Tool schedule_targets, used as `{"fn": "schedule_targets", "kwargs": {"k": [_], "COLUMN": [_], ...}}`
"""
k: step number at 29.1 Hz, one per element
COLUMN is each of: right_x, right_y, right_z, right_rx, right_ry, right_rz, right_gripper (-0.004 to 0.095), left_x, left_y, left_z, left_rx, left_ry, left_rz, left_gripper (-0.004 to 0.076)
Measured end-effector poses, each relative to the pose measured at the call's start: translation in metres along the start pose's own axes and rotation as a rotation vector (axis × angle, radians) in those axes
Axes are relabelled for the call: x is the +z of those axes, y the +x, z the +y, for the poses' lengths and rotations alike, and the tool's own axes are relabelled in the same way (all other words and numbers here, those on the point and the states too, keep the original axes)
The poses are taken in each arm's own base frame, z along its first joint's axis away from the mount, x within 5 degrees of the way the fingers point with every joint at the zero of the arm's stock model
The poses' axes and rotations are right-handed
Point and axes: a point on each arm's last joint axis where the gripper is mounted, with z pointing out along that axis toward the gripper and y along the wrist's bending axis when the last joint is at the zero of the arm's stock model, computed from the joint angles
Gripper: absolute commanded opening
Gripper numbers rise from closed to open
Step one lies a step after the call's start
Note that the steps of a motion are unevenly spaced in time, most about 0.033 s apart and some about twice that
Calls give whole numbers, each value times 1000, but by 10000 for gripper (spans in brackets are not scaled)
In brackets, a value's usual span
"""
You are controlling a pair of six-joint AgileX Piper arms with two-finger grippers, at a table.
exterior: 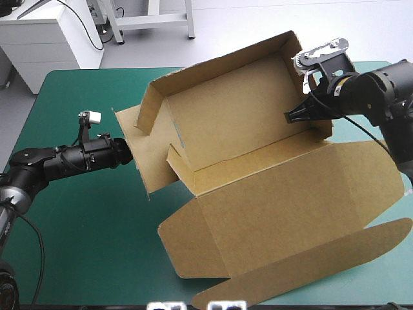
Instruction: Fold the box
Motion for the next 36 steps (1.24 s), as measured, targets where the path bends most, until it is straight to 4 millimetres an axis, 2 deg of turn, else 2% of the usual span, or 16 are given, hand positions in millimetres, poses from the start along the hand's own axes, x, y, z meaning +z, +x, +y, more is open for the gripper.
{"fn": "schedule_targets", "kwargs": {"k": [7, 14, 17, 20, 27, 29, 34, 36], "right_x": [1, 18, 25, 31, 45, 46, 47, 47], "right_y": [-1, -5, -9, -11, -14, -15, -17, -18], "right_z": [0, 1, 2, 2, 3, 4, 5, 5], "right_rx": [18, 35, 47, 58, 69, 70, 84, 93], "right_ry": [0, -3, -2, -3, -7, -9, -22, -28], "right_rz": [-7, 6, -9, -19, -9, -19, -44, -55], "right_gripper": [-20, -20, -20, -20, -20, -20, -18, -18], "left_x": [-1, -1, -1, -1, -2, -3, -2, 4], "left_y": [-10, -11, -11, -13, -20, -23, -33, -37], "left_z": [-12, -14, -14, -15, -18, -20, -29, -40], "left_rx": [-23, -21, -22, -33, -26, -13, 30, 63], "left_ry": [117, 126, 127, 135, 146, 148, 170, 204], "left_rz": [-104, -111, -113, -134, -163, -168, -177, -165], "left_gripper": [-8, -8, 16, 111, 512, 551, 551, 551]}}
